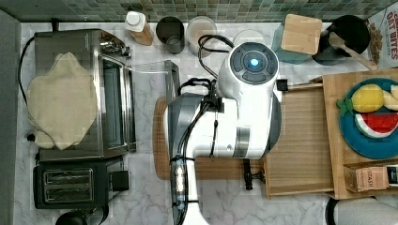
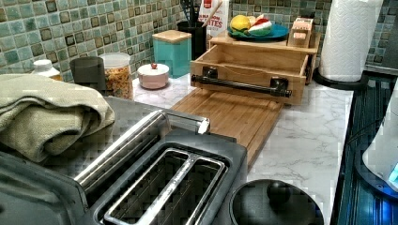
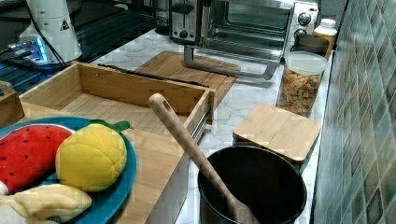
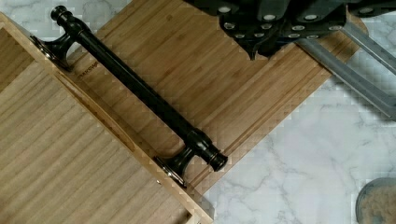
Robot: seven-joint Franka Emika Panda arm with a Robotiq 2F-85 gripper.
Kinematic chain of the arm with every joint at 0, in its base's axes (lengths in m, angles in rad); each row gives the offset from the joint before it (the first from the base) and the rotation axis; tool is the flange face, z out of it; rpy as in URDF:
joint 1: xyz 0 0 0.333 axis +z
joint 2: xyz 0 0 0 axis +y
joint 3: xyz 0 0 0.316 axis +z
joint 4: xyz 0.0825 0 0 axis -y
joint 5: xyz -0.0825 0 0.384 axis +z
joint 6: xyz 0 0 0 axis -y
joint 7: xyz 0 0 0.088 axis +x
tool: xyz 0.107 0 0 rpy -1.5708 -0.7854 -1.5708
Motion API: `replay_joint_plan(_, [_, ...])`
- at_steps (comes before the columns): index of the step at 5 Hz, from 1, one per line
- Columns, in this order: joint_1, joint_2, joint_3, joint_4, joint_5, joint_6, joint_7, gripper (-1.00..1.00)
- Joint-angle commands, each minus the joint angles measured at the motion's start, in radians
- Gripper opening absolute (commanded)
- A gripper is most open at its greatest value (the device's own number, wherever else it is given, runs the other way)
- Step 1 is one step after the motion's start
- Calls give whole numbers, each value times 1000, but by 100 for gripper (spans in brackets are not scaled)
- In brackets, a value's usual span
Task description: Close the drawer.
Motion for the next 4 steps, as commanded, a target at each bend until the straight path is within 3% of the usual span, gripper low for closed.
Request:
replay_joint_plan(1, [84,-97,-48,-166,39,77,-275,-100])
replay_joint_plan(2, [44,-103,1,-204,47,86,-402,-100])
replay_joint_plan(4, [49,-120,-1,-350,-25,246,-566,-100])
